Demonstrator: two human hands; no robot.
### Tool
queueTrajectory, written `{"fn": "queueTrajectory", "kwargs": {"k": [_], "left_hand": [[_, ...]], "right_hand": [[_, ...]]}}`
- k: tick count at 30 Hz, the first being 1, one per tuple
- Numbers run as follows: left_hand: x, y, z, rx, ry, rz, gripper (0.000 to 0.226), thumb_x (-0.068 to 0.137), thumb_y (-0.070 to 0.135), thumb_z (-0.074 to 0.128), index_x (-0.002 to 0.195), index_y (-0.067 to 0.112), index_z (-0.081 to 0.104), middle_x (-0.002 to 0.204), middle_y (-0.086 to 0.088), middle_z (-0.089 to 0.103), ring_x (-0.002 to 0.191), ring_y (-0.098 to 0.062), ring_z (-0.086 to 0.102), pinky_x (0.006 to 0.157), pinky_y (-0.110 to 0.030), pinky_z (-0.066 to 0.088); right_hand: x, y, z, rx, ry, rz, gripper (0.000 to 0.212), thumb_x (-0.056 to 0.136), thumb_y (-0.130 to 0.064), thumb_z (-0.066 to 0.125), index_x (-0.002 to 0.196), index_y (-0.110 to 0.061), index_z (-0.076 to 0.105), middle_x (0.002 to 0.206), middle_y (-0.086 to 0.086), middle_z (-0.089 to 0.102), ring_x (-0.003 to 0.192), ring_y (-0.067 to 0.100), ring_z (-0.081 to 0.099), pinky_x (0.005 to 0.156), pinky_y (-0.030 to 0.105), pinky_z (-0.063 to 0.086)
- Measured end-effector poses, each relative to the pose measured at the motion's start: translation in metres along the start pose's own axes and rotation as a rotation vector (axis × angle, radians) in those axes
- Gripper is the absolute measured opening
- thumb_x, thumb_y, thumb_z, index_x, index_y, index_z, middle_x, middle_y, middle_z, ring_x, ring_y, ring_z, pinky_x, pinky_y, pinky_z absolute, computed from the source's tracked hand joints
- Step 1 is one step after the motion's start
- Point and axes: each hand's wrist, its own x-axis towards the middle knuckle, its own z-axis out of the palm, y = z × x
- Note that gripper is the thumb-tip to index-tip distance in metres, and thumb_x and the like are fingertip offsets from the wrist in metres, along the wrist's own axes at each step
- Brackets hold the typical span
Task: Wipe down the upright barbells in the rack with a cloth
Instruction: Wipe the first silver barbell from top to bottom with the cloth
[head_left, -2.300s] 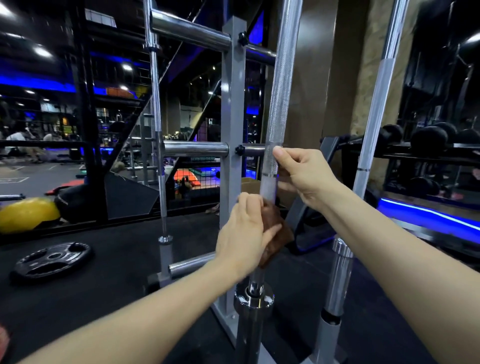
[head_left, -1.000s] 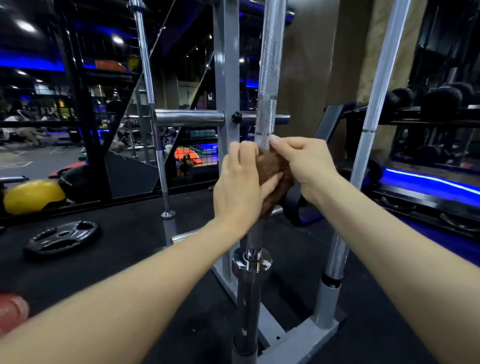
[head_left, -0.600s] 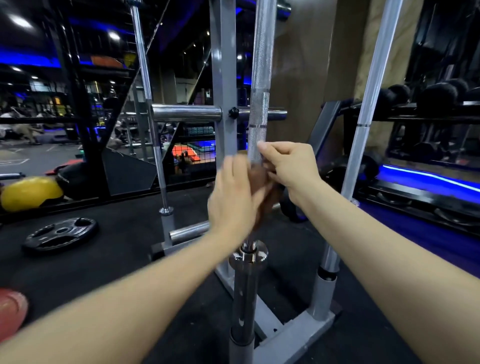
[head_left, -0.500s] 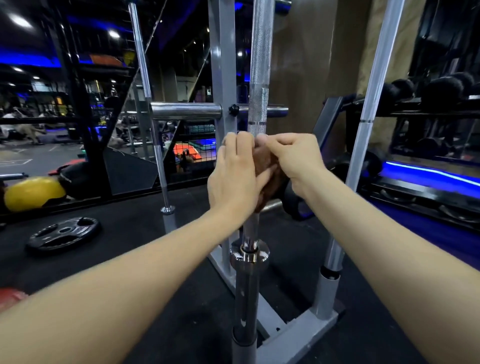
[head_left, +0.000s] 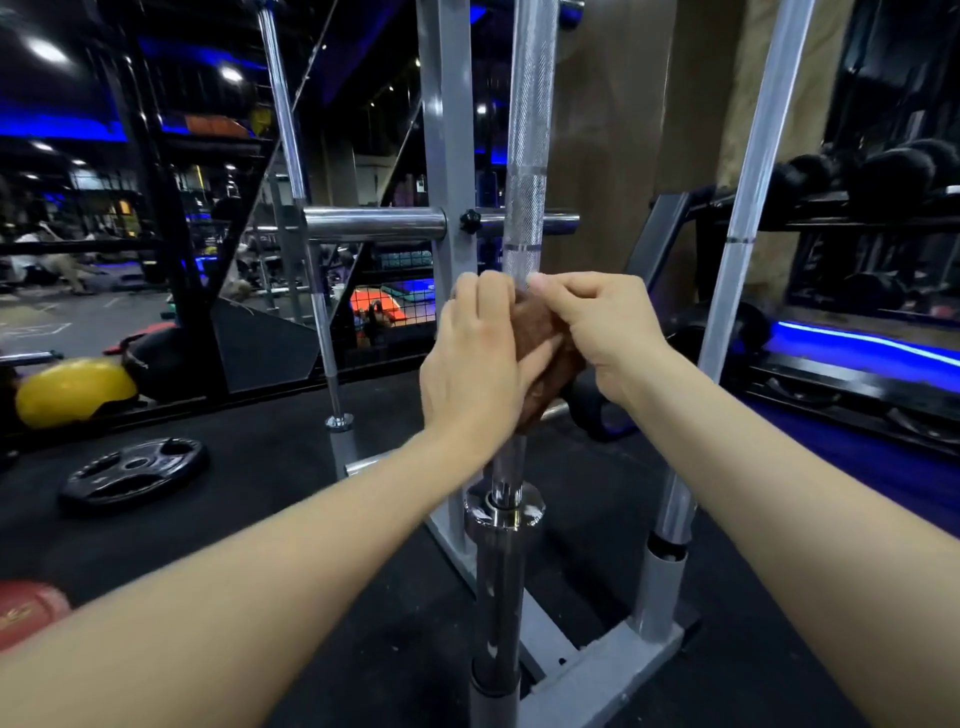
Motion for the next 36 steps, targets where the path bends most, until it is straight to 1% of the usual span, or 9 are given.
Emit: {"fn": "queueTrajectory", "kwargs": {"k": [4,9,14,17,21,25,28,31,36], "left_hand": [[-0.036,-0.017,0.017,-0.045,-0.058,0.007,0.039,0.080,0.042,0.060,0.096,0.023,0.031,0.101,-0.002,0.040,0.091,-0.023,0.048,0.056,-0.035,0.038],[-0.073,-0.031,0.022,-0.033,-0.267,-0.075,0.036,0.085,0.043,0.061,0.099,0.018,0.038,0.101,0.005,0.035,0.096,-0.018,0.047,0.066,-0.032,0.040],[0.000,-0.013,-0.003,-0.207,-0.058,-0.026,0.042,0.082,0.039,0.067,0.094,0.020,0.032,0.098,0.002,0.035,0.088,-0.019,0.044,0.067,-0.036,0.039],[0.015,-0.011,-0.004,-0.199,-0.062,0.027,0.044,0.080,0.038,0.069,0.097,0.016,0.036,0.100,0.000,0.034,0.090,-0.021,0.045,0.069,-0.035,0.040],[-0.047,-0.032,0.017,-0.222,-0.230,-0.070,0.045,0.080,0.038,0.070,0.096,0.018,0.033,0.100,0.001,0.034,0.093,-0.024,0.047,0.076,-0.043,0.044],[-0.071,-0.035,0.018,-0.190,-0.354,-0.153,0.044,0.083,0.038,0.068,0.094,0.021,0.029,0.100,0.003,0.034,0.096,-0.023,0.048,0.079,-0.043,0.044],[-0.049,-0.025,0.007,-0.264,-0.261,-0.139,0.042,0.082,0.036,0.070,0.092,0.020,0.033,0.098,0.002,0.039,0.091,-0.022,0.048,0.076,-0.043,0.045],[-0.019,-0.018,0.004,-0.289,-0.117,-0.092,0.045,0.080,0.036,0.071,0.092,0.022,0.030,0.099,0.001,0.038,0.090,-0.021,0.047,0.072,-0.038,0.042],[-0.072,-0.033,0.019,-0.222,-0.287,-0.134,0.043,0.081,0.038,0.069,0.097,0.018,0.034,0.102,0.000,0.037,0.094,-0.021,0.048,0.077,-0.040,0.047]], "right_hand": [[0.000,0.007,0.000,0.036,-0.006,0.032,0.016,0.087,-0.023,0.068,0.072,-0.022,0.070,0.065,-0.004,0.062,0.060,0.004,0.055,0.056,0.015,0.047],[-0.010,0.011,0.003,0.017,0.009,0.046,0.018,0.088,-0.020,0.068,0.071,-0.023,0.069,0.070,0.004,0.060,0.066,0.009,0.052,0.058,0.016,0.049],[-0.002,-0.003,0.012,-0.068,0.034,-0.035,0.024,0.085,-0.028,0.071,0.065,-0.015,0.071,0.068,0.009,0.061,0.067,0.016,0.052,0.066,0.034,0.048],[0.011,-0.016,0.010,-0.074,0.042,-0.054,0.032,0.087,-0.031,0.069,0.065,-0.008,0.064,0.062,0.009,0.046,0.062,0.018,0.040,0.056,0.028,0.035],[0.014,-0.006,0.008,-0.098,0.037,-0.028,0.031,0.085,-0.037,0.069,0.063,-0.016,0.070,0.062,0.001,0.056,0.064,0.017,0.049,0.071,0.040,0.053],[0.011,-0.003,0.010,-0.142,0.092,-0.048,0.031,0.085,-0.040,0.068,0.059,-0.024,0.071,0.065,-0.001,0.065,0.069,0.016,0.058,0.084,0.051,0.055],[0.008,0.002,0.013,-0.176,0.115,-0.081,0.025,0.086,-0.040,0.067,0.064,-0.028,0.071,0.059,-0.016,0.062,0.070,0.011,0.058,0.084,0.048,0.055],[0.003,0.010,0.013,-0.155,0.099,-0.089,0.025,0.087,-0.037,0.067,0.064,-0.027,0.069,0.046,-0.018,0.051,0.060,0.009,0.049,0.070,0.039,0.049],[-0.011,0.032,0.011,-0.127,0.055,-0.055,0.012,0.088,-0.033,0.066,0.088,-0.025,0.075,0.077,-0.008,0.069,0.081,0.011,0.063,0.087,0.047,0.054]]}}
